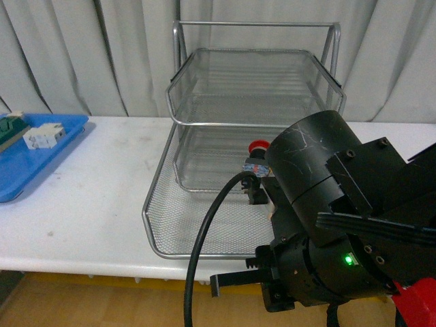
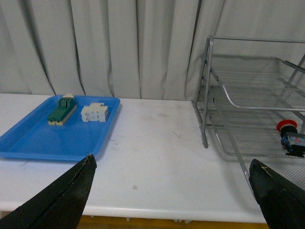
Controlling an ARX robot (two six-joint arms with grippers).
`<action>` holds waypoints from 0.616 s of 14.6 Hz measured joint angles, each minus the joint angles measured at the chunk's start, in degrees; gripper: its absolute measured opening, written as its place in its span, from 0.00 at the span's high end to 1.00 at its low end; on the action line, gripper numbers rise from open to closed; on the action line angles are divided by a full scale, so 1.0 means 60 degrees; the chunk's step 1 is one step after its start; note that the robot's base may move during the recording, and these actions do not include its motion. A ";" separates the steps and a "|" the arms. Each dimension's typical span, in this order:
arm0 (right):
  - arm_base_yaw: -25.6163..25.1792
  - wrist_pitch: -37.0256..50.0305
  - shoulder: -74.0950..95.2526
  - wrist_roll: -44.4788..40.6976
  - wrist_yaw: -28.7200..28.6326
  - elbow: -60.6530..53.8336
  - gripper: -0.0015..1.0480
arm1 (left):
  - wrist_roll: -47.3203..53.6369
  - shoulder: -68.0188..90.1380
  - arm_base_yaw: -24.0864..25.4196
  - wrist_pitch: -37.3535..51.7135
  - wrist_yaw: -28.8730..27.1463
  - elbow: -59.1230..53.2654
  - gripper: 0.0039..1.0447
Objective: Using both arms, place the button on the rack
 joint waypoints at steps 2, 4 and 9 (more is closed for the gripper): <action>-0.0004 -0.0015 0.0175 -0.0080 -0.0270 0.0262 0.98 | 0.0000 0.0000 0.0000 0.0000 0.0000 0.0000 0.06; -0.0036 -0.0080 0.0291 -0.0259 -0.0393 0.0455 0.98 | 0.0000 0.0000 0.0000 -0.0004 0.0000 0.0000 0.06; -0.0798 0.0973 0.0018 -0.1341 0.0270 0.1672 0.98 | 0.0000 0.0000 0.0000 0.0000 0.0004 0.0000 0.06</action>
